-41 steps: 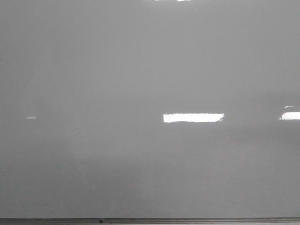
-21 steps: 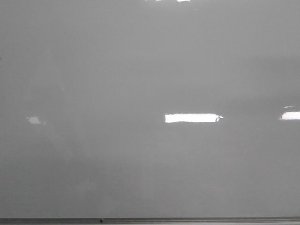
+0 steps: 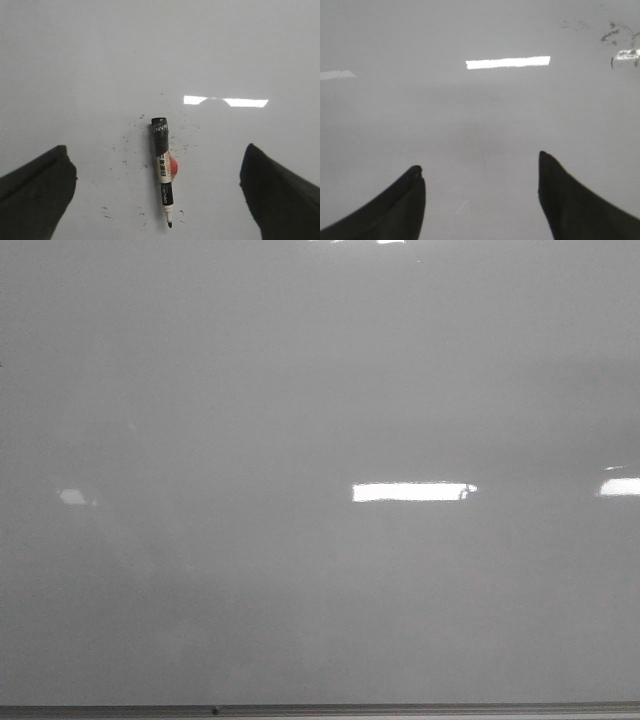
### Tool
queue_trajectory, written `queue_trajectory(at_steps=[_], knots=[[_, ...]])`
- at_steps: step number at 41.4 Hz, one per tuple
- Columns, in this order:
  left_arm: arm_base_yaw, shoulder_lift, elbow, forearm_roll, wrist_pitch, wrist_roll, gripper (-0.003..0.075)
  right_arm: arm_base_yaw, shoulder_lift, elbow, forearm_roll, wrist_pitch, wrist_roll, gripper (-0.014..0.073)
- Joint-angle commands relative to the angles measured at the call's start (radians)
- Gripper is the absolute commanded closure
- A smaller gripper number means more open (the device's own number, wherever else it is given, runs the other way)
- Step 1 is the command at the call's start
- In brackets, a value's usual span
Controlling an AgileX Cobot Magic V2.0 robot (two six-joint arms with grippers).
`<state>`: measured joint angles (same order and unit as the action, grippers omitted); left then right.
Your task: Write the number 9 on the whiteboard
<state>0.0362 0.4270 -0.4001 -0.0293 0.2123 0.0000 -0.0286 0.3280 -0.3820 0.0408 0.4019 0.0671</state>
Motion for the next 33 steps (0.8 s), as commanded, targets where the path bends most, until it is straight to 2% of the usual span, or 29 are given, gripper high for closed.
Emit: queue_trajectory(at_steps=[1, 16, 33], knots=[[-0.002, 0.031, -0.037, -0.039, -0.093, -0.006, 0.0047, -0.006, 0.015, -0.039, -0.003, -0.088, -0.003, 0.0025], [-0.156, 0.397, -0.106, -0.085, -0.093, -0.006, 0.0071, -0.006, 0.015, -0.039, -0.003, -0.089, -0.003, 0.0025], [-0.041, 0.816, -0.156, -0.121, -0.252, -0.015, 0.0071, -0.006, 0.015, -0.039, -0.003, -0.089, -0.003, 0.0025]])
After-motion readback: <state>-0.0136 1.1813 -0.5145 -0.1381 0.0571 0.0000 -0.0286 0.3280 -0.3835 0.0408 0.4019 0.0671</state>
